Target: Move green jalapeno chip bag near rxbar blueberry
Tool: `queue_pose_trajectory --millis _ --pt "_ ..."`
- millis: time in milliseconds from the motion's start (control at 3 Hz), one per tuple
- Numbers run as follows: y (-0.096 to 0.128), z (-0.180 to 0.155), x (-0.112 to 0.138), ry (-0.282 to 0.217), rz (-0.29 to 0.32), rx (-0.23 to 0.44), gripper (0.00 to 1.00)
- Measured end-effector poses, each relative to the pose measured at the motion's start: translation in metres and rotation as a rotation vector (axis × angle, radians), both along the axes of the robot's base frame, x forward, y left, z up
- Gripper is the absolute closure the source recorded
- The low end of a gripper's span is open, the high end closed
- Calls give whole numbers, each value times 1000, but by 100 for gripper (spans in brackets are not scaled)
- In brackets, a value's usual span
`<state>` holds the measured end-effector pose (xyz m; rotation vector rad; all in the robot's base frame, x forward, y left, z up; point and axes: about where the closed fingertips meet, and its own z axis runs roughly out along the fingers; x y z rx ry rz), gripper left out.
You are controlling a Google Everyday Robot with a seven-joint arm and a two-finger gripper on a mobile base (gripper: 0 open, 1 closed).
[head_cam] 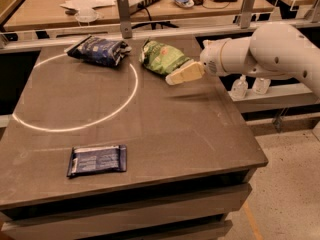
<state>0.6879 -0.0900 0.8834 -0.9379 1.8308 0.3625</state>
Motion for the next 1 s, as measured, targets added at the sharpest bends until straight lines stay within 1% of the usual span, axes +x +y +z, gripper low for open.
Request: queue_pose_trajectory --millis 333,667,1000 --pt "13 -11 18 2 6 0 0" --pt "24 -23 32 9 13 6 4" --pt "31 -28 36 13 20 17 27"
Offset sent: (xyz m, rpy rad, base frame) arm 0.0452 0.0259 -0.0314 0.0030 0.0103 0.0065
